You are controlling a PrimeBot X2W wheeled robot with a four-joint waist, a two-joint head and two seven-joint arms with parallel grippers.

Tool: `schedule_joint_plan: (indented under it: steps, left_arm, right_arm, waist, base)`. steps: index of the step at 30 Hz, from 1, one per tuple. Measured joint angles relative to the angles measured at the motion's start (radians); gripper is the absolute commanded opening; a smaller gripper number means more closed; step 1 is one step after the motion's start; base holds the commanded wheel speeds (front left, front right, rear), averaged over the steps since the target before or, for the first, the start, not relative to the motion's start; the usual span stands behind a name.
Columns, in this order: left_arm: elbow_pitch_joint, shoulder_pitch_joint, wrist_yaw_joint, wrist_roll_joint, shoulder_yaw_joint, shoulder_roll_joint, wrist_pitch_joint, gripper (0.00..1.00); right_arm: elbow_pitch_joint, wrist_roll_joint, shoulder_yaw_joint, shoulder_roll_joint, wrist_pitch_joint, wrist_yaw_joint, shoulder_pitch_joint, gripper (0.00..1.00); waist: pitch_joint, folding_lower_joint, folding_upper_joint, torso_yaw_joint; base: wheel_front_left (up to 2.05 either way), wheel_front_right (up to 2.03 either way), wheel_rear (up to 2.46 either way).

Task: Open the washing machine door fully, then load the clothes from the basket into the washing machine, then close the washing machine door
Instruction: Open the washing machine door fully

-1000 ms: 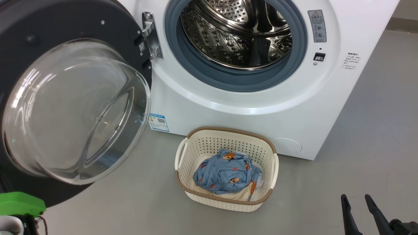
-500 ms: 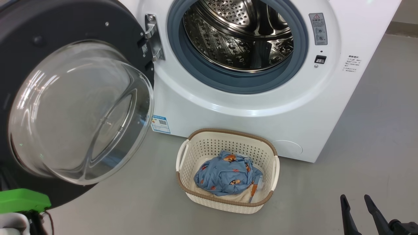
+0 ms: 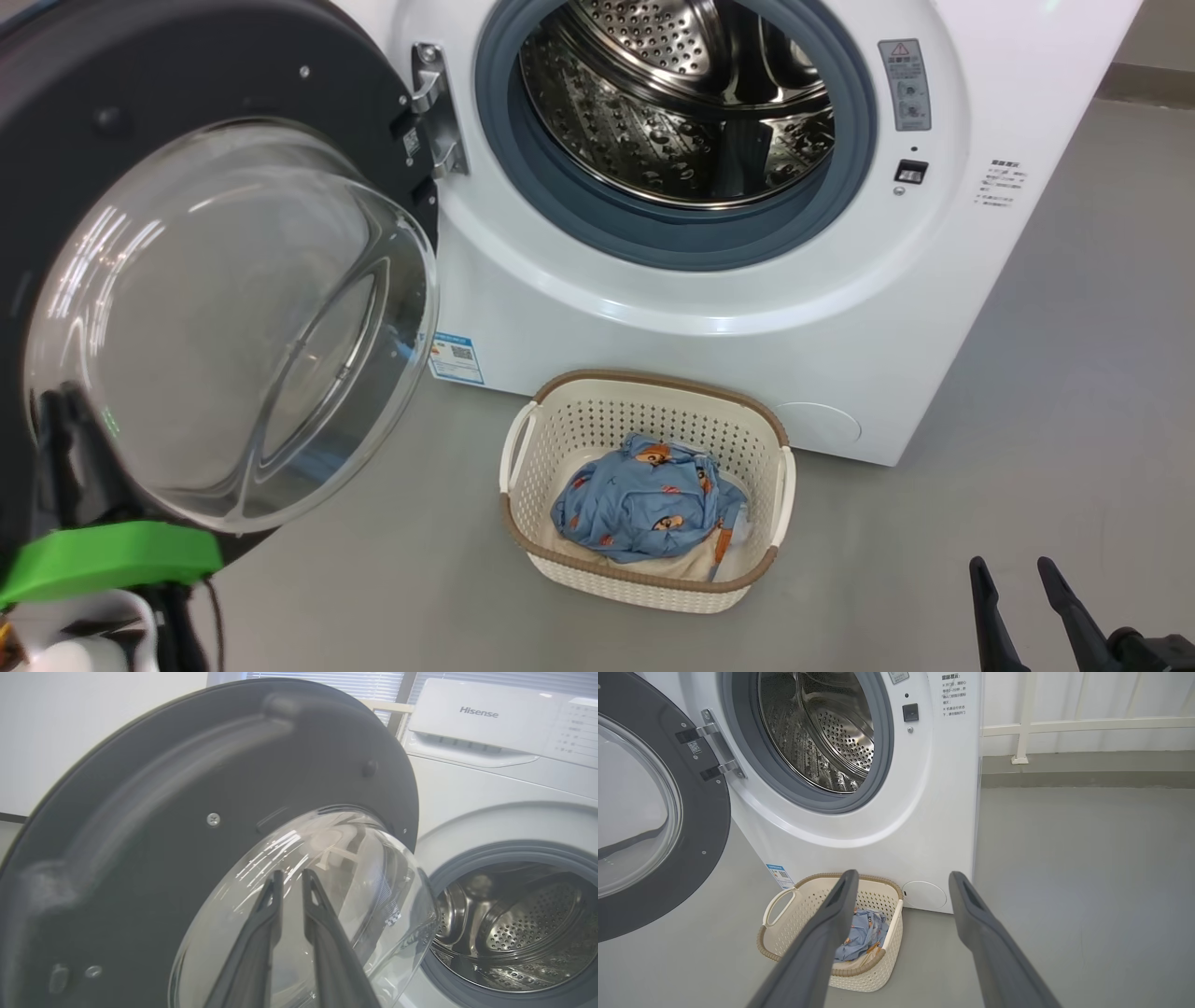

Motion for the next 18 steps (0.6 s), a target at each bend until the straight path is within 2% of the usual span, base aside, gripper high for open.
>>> schedule_joint_plan:
  steps: [1, 5, 9, 13, 18]
  left_arm:
    - [-0.030, 0.010, -0.002, 0.000, -0.019, -0.001, 0.010, 1.00]
    - [-0.127, 0.054, -0.006, 0.003, -0.105, -0.001, 0.043, 1.00]
    - [-0.189, 0.087, -0.041, 0.003, -0.198, -0.001, 0.056, 1.00]
    - [-0.194, 0.097, -0.095, 0.002, -0.257, -0.001, 0.043, 1.00]
    - [-0.155, 0.130, -0.127, -0.002, -0.283, 0.010, 0.012, 1.00]
  right_arm:
    - [0.000, 0.000, 0.000, 0.000, 0.000, 0.000, 0.000, 1.00]
    - [0.000, 0.000, 0.001, 0.000, 0.000, 0.000, 0.000, 1.00]
    - [0.000, 0.000, 0.004, -0.001, 0.000, 0.000, 0.000, 1.00]
    - [-0.002, 0.000, 0.006, -0.003, 0.000, 0.000, -0.001, 1.00]
    - [-0.004, 0.000, 0.008, -0.005, 0.000, 0.000, -0.002, 1.00]
  waist:
    - [-0.001, 0.0000, 0.0000, -0.003]
    - [-0.002, 0.0000, 0.0000, -0.017]
    - [-0.004, 0.0000, 0.0000, -0.037]
    - [-0.004, 0.0000, 0.0001, -0.064]
    - [-0.008, 0.0000, 0.0000, -0.105]
  base:
    - [0.00, 0.00, 0.00]
    - [0.00, 0.00, 0.00]
    - [0.00, 0.00, 0.00]
    - [0.00, 0.00, 0.00]
    - [0.00, 0.00, 0.00]
